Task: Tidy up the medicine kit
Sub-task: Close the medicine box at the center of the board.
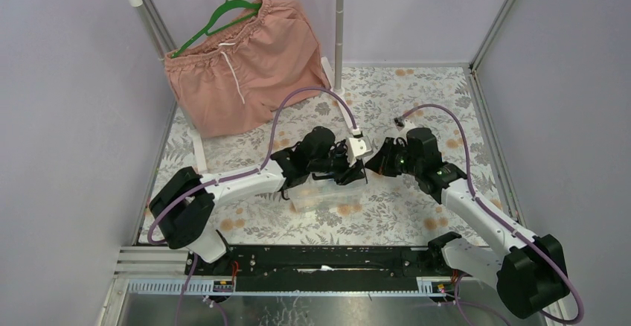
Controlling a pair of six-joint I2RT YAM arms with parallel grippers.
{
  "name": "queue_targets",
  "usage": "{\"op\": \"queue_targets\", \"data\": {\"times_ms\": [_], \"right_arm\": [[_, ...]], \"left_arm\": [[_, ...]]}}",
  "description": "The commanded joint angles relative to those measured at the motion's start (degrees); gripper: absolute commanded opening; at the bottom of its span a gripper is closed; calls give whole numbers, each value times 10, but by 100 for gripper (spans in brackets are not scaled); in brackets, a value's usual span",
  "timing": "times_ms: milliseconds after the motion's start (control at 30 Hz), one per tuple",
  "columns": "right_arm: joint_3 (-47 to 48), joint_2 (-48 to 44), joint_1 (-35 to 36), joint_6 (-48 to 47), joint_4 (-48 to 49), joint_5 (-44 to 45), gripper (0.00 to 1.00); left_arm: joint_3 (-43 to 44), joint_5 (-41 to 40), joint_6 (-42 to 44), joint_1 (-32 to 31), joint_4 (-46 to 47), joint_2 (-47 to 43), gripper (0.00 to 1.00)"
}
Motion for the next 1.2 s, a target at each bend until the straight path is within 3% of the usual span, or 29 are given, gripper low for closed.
{"op": "queue_targets", "data": {"times_ms": [0, 300, 567, 700, 1000, 1167], "right_arm": [[6, -14, 11, 20, 84, -65, 7], [-2, -1, 12, 23, 97, -81, 7], [9, -60, 12, 36, 14, 114, 14], [1, -88, 11, 37, 11, 145, 15], [13, -89, 11, 11, 22, 110, 18], [41, -65, 12, -26, 58, -4, 18]], "left_arm": [[-45, -27, -14, 8, -122, 31, 45], [-42, -25, -16, 11, -124, 30, 41], [-15, -28, -10, 13, -136, 9, 40], [42, -35, 2, 13, -163, -10, 41], [113, -43, -8, 20, -175, -59, 45], [61, -85, -82, 55, -119, -135, 51]]}}
